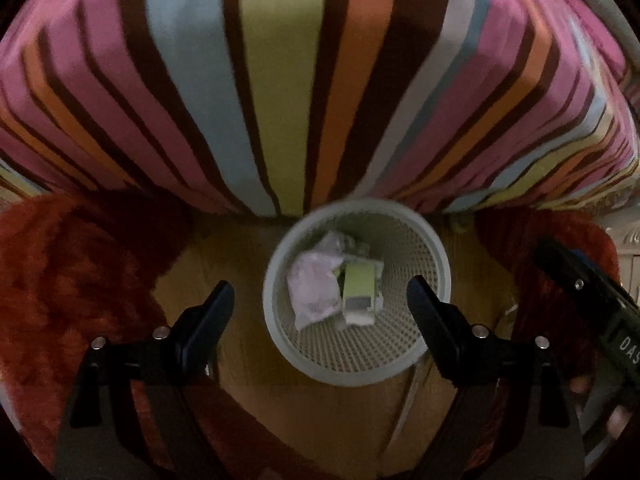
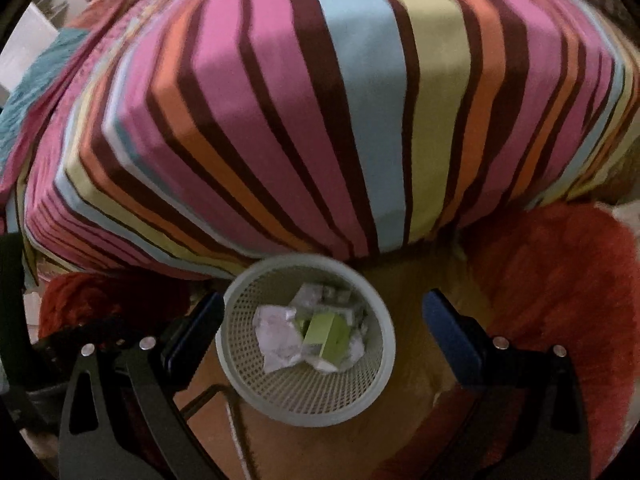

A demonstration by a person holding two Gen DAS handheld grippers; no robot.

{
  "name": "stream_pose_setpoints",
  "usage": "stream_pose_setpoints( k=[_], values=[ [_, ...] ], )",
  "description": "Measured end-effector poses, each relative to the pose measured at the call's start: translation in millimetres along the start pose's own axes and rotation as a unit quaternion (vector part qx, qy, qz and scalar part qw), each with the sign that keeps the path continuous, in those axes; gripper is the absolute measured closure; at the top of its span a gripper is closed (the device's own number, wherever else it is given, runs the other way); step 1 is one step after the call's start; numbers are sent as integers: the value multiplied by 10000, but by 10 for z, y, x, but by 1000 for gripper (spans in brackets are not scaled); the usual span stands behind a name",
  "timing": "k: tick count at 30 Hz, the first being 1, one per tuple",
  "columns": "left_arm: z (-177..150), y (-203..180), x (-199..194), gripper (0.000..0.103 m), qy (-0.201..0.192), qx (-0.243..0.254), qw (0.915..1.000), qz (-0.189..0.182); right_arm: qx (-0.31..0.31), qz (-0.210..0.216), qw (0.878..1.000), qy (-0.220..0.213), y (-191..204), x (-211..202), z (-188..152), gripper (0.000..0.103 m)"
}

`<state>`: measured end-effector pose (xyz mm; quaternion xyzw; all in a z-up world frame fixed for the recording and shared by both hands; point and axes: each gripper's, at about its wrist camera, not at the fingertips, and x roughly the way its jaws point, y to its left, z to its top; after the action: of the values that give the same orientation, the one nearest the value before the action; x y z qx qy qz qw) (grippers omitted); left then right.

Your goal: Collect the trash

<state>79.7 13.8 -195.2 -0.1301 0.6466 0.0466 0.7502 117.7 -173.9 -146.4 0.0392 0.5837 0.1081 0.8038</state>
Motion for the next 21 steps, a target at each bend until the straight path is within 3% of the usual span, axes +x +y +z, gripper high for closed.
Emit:
stream_pose_setpoints(
  k=[10,21],
  values=[
    [88,-32,-508,17,-958,153,9944,410,-325,-42,9955,-885,123,-466,106,8],
    [191,-81,-1134,17,-1976,43,9794,407,-571,4,9794,-1938,251,-1047,251,8]
  ],
)
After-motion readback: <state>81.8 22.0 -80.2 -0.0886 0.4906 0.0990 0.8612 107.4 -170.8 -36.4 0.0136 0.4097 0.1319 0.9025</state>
